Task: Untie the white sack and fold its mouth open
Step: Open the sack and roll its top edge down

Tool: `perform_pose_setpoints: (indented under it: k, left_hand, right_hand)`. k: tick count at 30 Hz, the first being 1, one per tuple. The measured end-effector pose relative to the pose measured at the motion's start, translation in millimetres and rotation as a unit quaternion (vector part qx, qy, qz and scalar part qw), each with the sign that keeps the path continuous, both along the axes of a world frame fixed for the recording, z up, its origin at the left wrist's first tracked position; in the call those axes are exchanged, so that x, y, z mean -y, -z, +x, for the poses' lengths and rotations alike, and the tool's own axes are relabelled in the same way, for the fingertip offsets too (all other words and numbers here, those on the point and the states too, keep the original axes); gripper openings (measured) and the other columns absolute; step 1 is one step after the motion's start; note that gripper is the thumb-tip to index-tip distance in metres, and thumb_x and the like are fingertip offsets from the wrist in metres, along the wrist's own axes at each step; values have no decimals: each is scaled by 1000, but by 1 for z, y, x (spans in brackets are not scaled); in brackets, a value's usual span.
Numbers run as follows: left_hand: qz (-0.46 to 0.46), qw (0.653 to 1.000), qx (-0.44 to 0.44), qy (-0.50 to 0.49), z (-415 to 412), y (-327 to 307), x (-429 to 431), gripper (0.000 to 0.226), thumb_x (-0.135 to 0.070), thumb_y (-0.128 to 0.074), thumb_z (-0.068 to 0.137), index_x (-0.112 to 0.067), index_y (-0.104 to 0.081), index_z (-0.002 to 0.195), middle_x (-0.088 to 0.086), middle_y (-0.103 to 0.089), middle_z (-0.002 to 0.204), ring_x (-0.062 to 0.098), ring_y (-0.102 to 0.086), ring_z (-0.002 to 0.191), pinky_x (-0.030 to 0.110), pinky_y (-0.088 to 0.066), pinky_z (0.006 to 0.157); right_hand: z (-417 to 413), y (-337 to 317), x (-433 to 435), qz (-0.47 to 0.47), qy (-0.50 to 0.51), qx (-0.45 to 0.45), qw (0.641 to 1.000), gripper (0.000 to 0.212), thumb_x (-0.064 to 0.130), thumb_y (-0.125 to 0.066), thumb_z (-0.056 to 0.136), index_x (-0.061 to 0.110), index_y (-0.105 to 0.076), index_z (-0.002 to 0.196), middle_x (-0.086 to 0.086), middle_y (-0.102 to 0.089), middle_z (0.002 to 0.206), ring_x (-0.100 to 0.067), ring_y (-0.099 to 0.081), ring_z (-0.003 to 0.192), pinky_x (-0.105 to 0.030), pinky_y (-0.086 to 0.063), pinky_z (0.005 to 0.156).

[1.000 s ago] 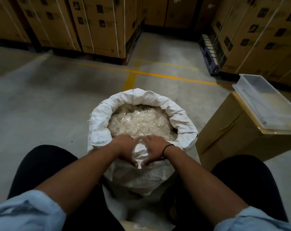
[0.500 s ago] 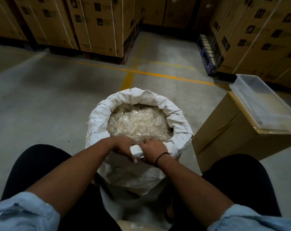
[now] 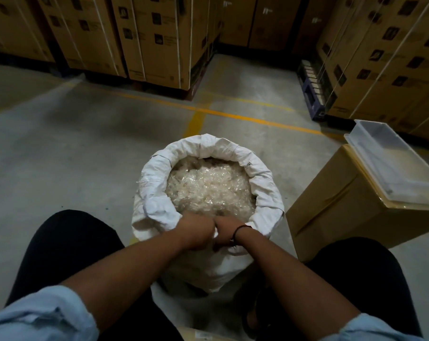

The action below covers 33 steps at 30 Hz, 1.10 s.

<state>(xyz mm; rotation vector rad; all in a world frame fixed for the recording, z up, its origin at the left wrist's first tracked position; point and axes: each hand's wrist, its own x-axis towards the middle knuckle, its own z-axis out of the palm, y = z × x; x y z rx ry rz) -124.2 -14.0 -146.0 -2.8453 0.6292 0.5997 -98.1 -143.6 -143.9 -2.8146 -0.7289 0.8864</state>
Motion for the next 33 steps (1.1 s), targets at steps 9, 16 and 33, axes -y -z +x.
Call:
perform_pose_setpoints:
  k: [9,16,33]
  left_hand:
    - [-149,982,-92,-70,5,8,-18,78,-66,-79,60,-20,-64,122,5,-70,116,26,-66,105,40,-53,95]
    - [-56,988,-119,-81,8,-4,-18,53,-41,-81,80,-19,-66,126,5,-68,124,25,-66,111,35,-51,92]
    - [-72,995,-72,10,26,-23,-23,84,-78,-71,62,-38,-56,135,-8,-66,128,20,-59,120,51,-30,112]
  right_hand:
    - [-19,8,3,-26,-59,196,979,46,31,-70,79,16,-59,121,-9,-69,115,-31,-68,103,-38,-48,89]
    - [-20,7,-14,-49,-48,103,992,70,37,-77,79,10,-44,135,-12,-58,132,-32,-61,115,-41,-47,97]
    - [29,0,12,-5,-65,-37,997,71,66,-77,68,23,-60,122,-1,-68,113,-23,-63,99,-36,-51,88]
